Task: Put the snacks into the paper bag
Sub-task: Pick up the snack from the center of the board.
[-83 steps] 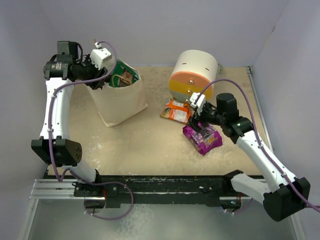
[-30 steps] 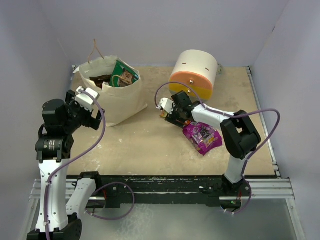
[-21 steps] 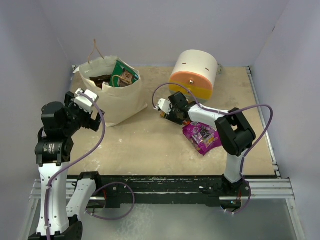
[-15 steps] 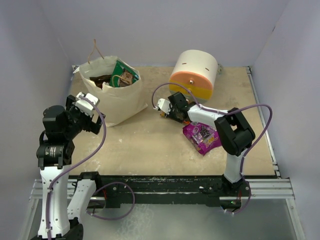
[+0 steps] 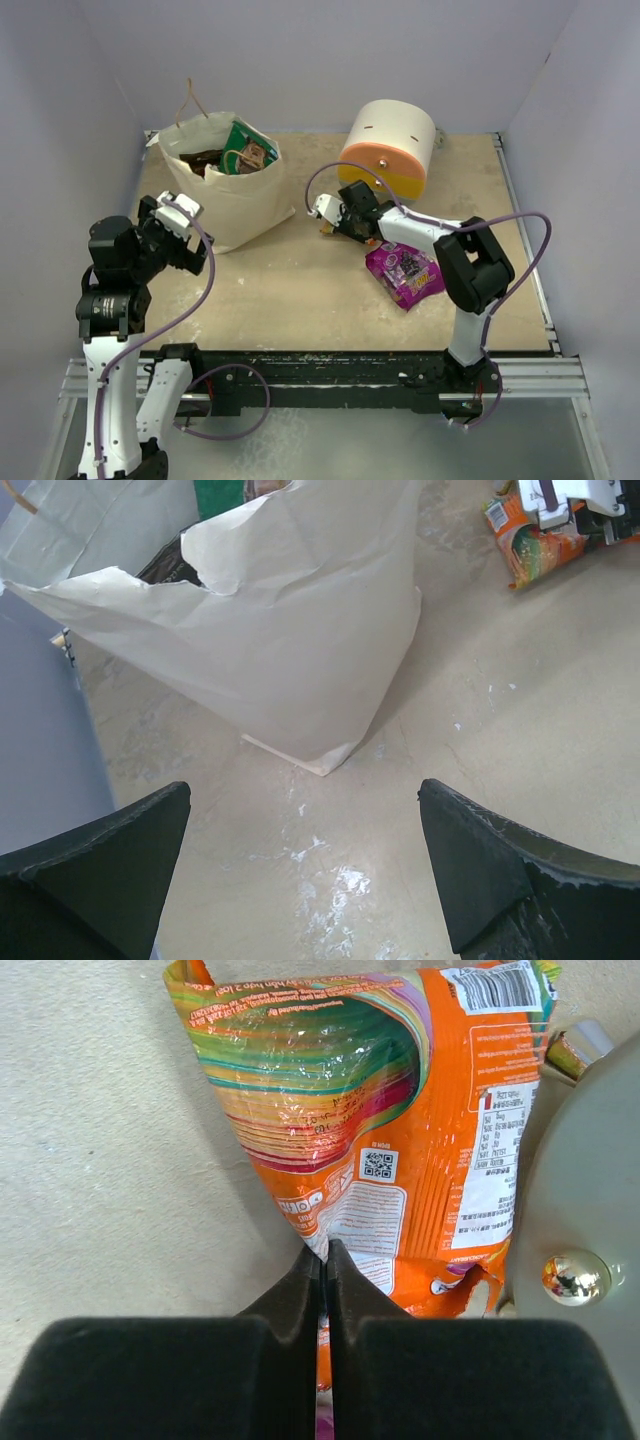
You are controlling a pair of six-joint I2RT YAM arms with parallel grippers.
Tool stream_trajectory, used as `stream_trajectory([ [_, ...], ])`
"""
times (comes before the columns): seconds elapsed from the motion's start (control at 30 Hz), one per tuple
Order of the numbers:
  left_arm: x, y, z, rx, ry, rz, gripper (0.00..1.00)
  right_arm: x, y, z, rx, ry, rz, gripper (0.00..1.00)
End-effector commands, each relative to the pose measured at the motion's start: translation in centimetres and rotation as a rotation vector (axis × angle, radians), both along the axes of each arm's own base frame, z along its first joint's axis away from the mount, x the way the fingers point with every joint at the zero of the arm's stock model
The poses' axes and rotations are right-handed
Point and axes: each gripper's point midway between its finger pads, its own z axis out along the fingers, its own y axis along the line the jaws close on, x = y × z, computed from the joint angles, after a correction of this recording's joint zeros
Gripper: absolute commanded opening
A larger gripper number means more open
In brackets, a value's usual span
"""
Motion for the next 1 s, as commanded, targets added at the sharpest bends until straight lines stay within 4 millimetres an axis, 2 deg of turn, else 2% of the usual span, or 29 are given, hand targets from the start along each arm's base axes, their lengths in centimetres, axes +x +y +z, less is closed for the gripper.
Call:
stream_trajectory([
  [0.0, -0.4, -1.3, 0.1, -0.022, -0.008, -0.077, 0.99, -1.2, 1.2, 2.5, 0.08, 0.042, 0.025, 0.0],
  [0.2, -1.0, -2.6, -1.0, -0.051, 0.041, -0.157, 0.99, -1.9, 2.3, 5.9, 0.153, 0.041, 0.068, 0.0],
  [0.37, -1.5, -3.7, -2.2, -0.054, 0.099, -0.242, 0.99, -2.6, 3.9, 9.8, 0.249, 0.031, 0.127, 0.0],
  [0.6, -2.1, -4.8, -3.2, -0.016, 0.13, -0.376, 1.0, -6.3, 6.1, 14.6, 0.409, 0.112, 0.263, 0.0],
  [0.87, -2.6, -6.7, -3.7, -0.004, 0.141, -0.582, 0.92, -11.3, 8.7, 20.2, 0.623, 0.22, 0.451, 0.0],
  [0.97, -2.5, -7.6, -3.4, -0.022, 0.125, -0.651, 0.89, -13.1, 9.9, 21.5, 0.676, 0.283, 0.524, 0.0],
])
